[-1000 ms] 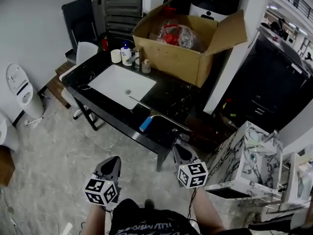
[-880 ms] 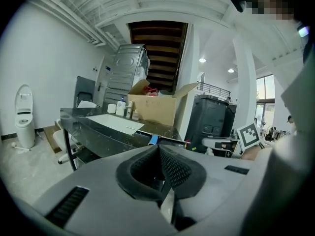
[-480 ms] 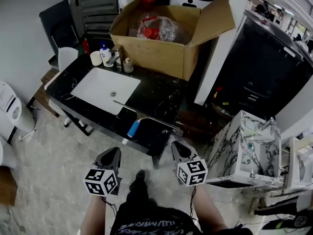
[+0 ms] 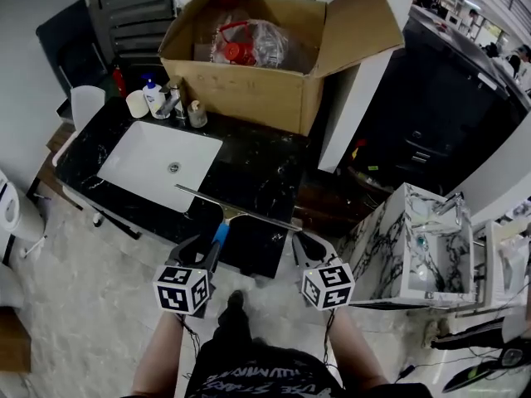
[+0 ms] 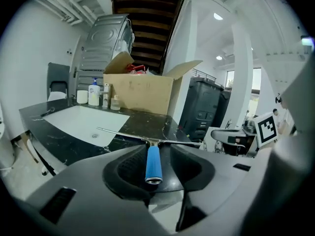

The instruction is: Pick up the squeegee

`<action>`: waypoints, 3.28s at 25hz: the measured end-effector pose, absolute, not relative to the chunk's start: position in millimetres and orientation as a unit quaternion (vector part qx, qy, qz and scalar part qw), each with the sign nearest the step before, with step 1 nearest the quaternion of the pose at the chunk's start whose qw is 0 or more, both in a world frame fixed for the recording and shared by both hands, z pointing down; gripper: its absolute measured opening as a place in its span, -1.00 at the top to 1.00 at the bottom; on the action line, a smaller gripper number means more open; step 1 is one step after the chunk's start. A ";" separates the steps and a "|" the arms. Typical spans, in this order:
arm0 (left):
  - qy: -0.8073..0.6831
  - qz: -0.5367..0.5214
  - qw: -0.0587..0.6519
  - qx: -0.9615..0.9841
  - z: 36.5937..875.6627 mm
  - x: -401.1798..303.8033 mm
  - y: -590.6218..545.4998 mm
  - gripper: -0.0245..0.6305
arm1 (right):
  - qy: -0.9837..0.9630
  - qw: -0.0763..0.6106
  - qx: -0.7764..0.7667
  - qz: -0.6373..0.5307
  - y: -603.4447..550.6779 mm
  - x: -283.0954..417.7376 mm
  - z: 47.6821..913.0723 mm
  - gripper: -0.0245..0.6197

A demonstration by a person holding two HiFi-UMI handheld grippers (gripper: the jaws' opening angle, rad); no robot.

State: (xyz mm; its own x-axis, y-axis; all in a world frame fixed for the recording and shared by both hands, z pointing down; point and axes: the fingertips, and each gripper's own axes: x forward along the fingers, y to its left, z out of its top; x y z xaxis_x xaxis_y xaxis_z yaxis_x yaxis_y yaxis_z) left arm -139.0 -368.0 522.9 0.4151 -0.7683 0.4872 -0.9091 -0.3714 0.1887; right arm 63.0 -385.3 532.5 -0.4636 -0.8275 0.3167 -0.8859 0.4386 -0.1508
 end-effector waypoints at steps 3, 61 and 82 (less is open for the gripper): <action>-0.497 0.193 0.236 0.812 538.0 -133.3 -387.2 0.29 | -0.836 0.098 0.518 0.154 -400.9 64.2 532.7 0.74; -0.500 0.292 0.248 0.777 576.8 -114.6 -449.1 0.51 | -0.792 0.085 0.586 0.150 -430.1 107.0 505.9 0.74; -0.581 0.178 0.197 0.770 480.5 -144.0 -326.5 0.51 | -0.837 0.052 0.530 0.122 -317.7 109.2 479.3 0.74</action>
